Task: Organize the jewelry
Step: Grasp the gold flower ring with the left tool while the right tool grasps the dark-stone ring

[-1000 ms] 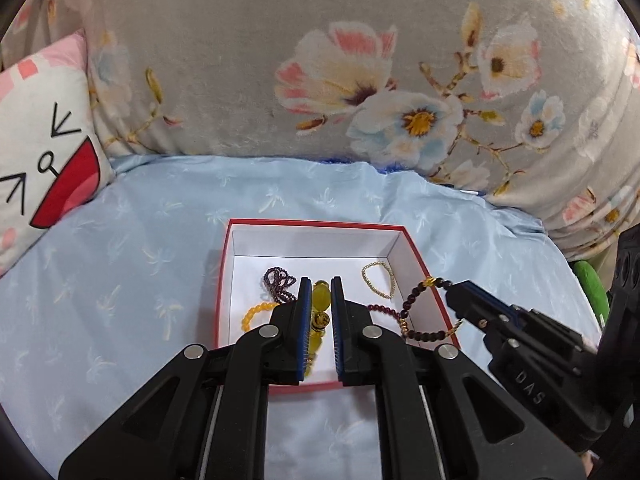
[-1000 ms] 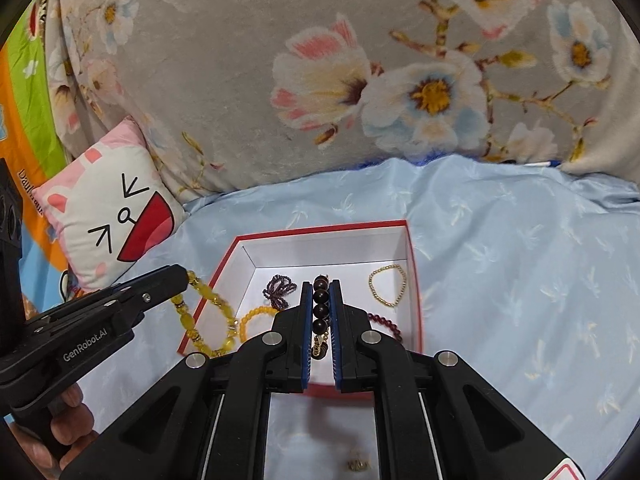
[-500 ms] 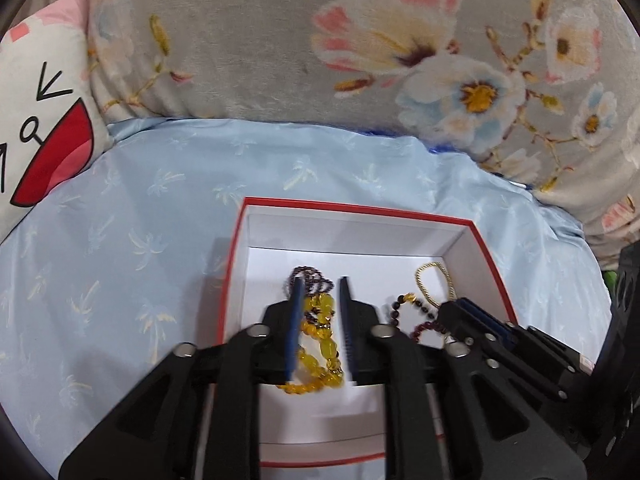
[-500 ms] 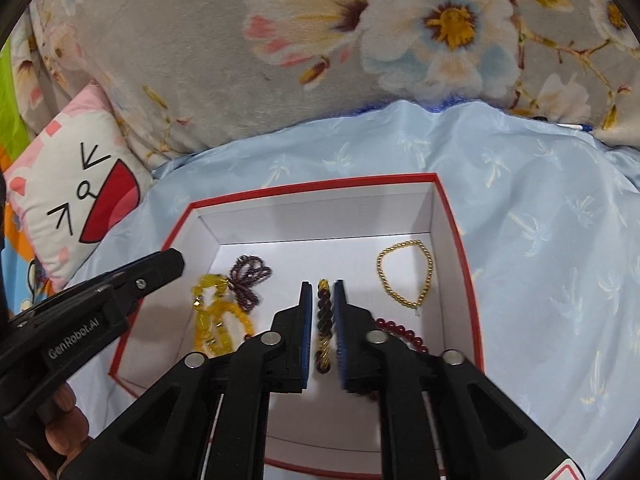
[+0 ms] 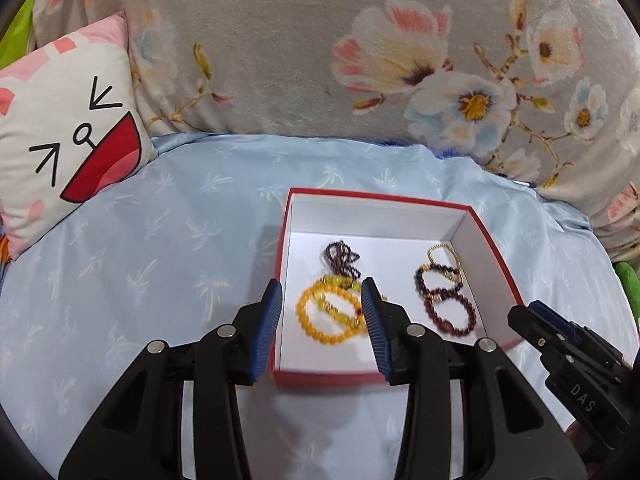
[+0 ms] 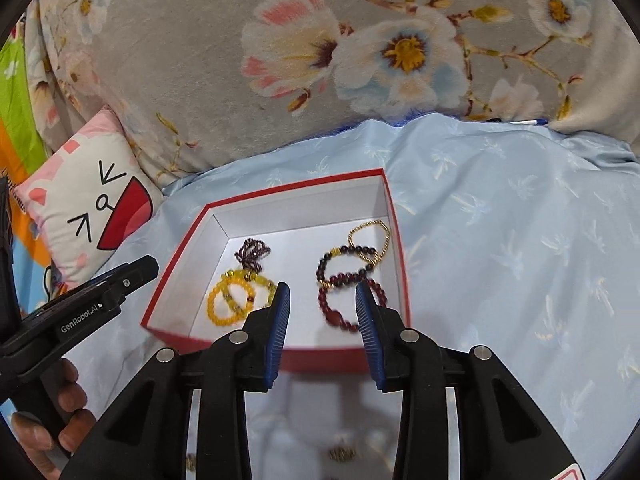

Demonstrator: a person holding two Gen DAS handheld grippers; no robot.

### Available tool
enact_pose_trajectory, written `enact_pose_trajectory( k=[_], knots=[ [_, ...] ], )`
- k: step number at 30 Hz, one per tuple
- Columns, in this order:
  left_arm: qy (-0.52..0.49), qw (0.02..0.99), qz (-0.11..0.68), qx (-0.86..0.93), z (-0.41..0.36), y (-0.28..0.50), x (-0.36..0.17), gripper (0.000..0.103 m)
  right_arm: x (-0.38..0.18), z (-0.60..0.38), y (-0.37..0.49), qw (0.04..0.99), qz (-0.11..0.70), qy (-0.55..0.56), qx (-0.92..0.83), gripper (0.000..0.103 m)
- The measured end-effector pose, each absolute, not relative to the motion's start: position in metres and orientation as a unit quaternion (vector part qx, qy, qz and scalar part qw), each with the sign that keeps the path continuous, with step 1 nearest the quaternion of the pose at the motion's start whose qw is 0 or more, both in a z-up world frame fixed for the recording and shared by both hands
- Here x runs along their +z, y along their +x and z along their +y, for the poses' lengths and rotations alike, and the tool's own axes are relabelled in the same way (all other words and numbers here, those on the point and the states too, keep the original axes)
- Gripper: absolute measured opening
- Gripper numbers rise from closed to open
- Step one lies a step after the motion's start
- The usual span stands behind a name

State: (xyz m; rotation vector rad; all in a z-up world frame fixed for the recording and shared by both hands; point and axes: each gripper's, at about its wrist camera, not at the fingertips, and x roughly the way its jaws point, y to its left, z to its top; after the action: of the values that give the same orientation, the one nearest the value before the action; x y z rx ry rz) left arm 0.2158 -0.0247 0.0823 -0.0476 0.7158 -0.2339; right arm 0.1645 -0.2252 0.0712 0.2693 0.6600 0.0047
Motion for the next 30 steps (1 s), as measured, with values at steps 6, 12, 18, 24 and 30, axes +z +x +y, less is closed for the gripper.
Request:
enact_pose_trajectory(
  k=[6, 12, 18, 24, 30],
  knots=[
    [-0.020, 0.928, 0.354, -0.115, -0.016, 0.178, 0.073, 0.046, 0.066, -0.221, 0.122, 0.938, 0.326, 0.116, -0.007, 0.035],
    [-0.032, 0.916, 0.385, -0.110, -0.002, 0.146, 0.045, 0.046, 0.048, -0.221, 0.085, 0.933, 0.342, 0.114, -0.015, 0.035],
    [-0.042, 0.902, 0.416, -0.103, 0.007, 0.120, 0.015, 0.046, 0.029, -0.222, 0.054, 0.925, 0.358, 0.122, -0.020, 0.035],
    [-0.037, 0.900, 0.420, -0.109, 0.002, 0.098, 0.003, 0.046, 0.011, -0.220, 0.038, 0.920, 0.370, 0.126, -0.024, 0.035],
    [-0.005, 0.903, 0.409, -0.129, -0.023, 0.084, 0.000, 0.047, 0.002, -0.217, 0.032, 0.919, 0.372, 0.129, -0.025, 0.035]
  ],
)
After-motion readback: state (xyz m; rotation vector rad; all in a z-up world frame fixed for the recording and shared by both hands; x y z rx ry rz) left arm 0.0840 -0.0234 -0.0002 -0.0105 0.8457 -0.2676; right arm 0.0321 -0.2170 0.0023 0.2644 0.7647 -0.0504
